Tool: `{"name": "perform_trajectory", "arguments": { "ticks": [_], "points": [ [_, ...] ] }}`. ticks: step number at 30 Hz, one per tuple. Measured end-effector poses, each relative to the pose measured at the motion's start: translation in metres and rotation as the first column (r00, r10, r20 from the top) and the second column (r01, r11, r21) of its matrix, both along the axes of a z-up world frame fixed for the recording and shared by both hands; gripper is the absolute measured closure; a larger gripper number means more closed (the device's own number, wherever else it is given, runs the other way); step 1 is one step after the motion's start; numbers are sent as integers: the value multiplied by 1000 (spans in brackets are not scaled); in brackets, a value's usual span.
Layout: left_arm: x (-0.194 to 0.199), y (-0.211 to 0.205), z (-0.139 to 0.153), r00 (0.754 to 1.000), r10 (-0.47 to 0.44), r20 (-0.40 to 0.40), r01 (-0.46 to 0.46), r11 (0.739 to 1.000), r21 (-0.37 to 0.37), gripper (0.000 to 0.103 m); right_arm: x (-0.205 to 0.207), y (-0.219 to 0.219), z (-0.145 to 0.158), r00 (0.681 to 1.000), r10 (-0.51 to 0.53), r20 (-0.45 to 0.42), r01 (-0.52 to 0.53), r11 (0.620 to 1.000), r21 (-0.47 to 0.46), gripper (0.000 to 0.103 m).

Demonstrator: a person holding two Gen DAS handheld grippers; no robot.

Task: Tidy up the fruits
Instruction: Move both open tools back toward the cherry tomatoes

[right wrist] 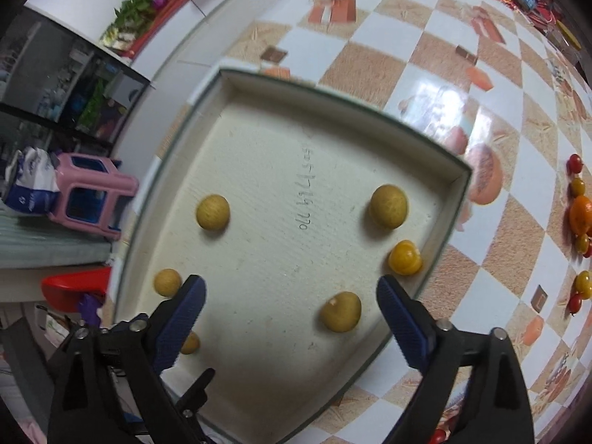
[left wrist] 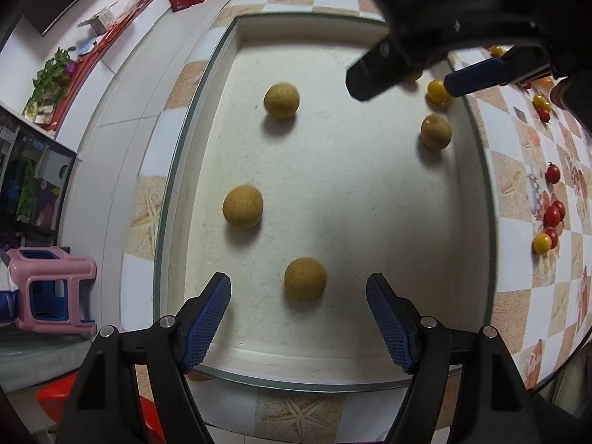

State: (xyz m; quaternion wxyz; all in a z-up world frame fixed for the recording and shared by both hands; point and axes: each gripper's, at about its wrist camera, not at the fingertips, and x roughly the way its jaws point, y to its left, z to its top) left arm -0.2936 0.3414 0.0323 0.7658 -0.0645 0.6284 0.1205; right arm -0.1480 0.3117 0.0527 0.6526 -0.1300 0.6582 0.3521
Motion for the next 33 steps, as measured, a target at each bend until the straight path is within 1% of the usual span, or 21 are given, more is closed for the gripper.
{"name": "perform_trajectory", "arguments": {
  "ticks": [1, 5, 8, 11, 14, 17, 20, 25, 27, 30, 33],
  "points": [
    [2, 0, 3, 1000, -8, 3, 8, 1000, 3, 26, 3, -2, 4, 1000, -8, 4, 8, 1000, 10, 2],
    [13, -12, 16, 999, -46, 24, 46, 999, 7, 26, 12, -25, 20, 997, -73, 10, 73, 997, 41, 2],
    [22, -24, 25, 996, -83, 42, 82, 997, 8, 26, 21, -53, 28, 990, -140, 19, 139, 989, 45, 2],
    [32, -38, 34, 990, -125, 59, 125, 992, 11, 26, 28, -90, 31, 975, -219, 30, 217, 975, 36, 2],
    [42, -56, 41, 983, -167, 72, 167, 986, 3, 26, 34, -138, 29, 952, -304, 39, 304, 953, 12, 2],
    [51, -72, 46, 973, -213, 86, 214, 977, -5, 26, 39, -187, 23, 920, -391, 31, 392, 920, -28, 2],
    [59, -90, 51, 961, -262, 94, 264, 964, -19, 26, 38, -242, 14, 876, -480, 35, 481, 872, -87, 2],
    [66, -131, 44, 935, -347, 68, 351, 935, -55, 26, 26, -297, -2, 822, -569, 17, 565, 812, -147, 2],
    [67, -148, 35, 923, -381, 48, 384, 922, -56, 26, 21, -307, -7, 818, -576, 12, 570, 806, -159, 2],
    [65, -165, 24, 911, -412, 33, 413, 909, -60, 26, 14, -314, -14, 819, -573, 0, 565, 808, -169, 2],
    [64, -177, 14, 901, -432, 25, 433, 899, -72, 26, 15, -315, -16, 821, -570, -4, 563, 812, -152, 2]
  ]
}}
